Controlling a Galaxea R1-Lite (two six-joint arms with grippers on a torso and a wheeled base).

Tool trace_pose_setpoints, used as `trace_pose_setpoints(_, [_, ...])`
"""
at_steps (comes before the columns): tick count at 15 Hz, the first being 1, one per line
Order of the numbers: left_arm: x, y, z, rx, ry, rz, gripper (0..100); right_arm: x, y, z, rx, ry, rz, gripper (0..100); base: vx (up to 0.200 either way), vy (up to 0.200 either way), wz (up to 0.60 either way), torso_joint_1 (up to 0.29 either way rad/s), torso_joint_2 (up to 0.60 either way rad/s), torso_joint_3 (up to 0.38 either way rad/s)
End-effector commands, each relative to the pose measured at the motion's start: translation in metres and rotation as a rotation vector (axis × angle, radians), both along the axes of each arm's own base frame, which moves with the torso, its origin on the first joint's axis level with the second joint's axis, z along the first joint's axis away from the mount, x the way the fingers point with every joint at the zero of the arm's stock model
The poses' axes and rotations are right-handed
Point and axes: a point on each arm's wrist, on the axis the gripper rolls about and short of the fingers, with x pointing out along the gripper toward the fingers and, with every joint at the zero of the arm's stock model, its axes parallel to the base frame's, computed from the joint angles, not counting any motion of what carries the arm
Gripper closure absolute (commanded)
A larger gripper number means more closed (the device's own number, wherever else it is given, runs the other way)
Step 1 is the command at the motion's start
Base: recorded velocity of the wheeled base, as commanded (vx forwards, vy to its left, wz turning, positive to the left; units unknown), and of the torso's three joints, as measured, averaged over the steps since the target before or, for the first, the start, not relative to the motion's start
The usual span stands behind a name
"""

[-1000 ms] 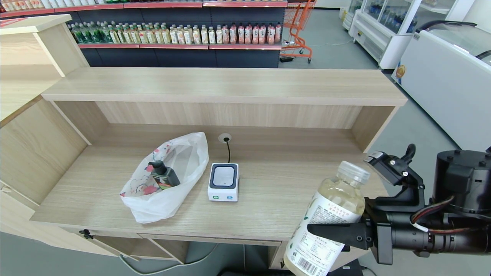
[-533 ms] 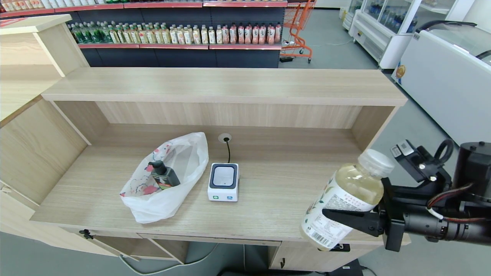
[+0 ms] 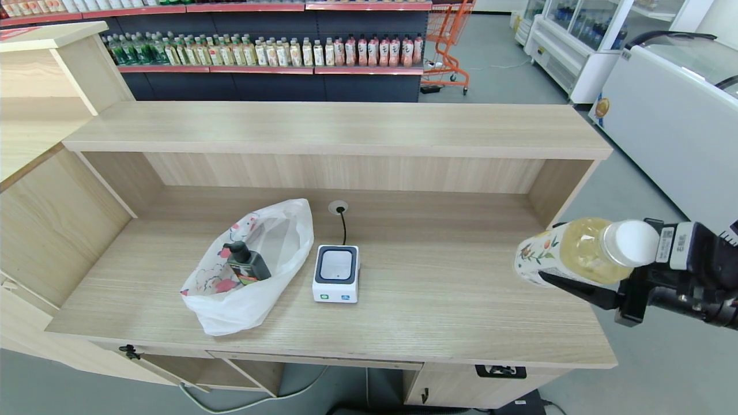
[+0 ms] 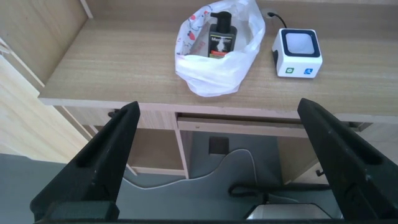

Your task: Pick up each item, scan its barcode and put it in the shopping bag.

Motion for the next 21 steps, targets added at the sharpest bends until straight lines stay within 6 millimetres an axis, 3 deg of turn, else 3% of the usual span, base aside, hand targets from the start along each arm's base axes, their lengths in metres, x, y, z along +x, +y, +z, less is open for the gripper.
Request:
trace_pose_setpoints(1, [0.000,0.000,0.000,0.001,0.001,0.000,0,0.006,0.008,-0.002,-0.084,-0.135,0.050,100,0.000,0.000,0.00,0.000,0.00,0.000])
trace_pose_setpoints(6, [0.000,0.000,0.000,0.000,0.001,0.000,0,0.009,0.018,0.000,-0.148,-0.319,0.092,100,0.000,0.000,0.00,0.000,0.00,0.000])
trace_pose_setpoints(12, [0.000,0.000,0.000,0.001,0.001,0.000,0,-0.006,0.015,-0.001,-0.187,-0.357,0.053,100,0.000,0.000,0.00,0.000,0.00,0.000])
trace_pose_setpoints(18, [0.000,0.000,0.000,0.001,0.000,0.000,0,-0.012,0.014,0.000,-0.170,-0.347,0.051,100,0.200,0.200,0.00,0.001,0.00,0.002])
trace_pose_setpoints(21, [0.000,0.000,0.000,0.004,0.000,0.000,0,-0.013,0.015,-0.002,-0.149,-0.314,0.060,100,0.133,0.000,0.00,0.008,0.00,0.002])
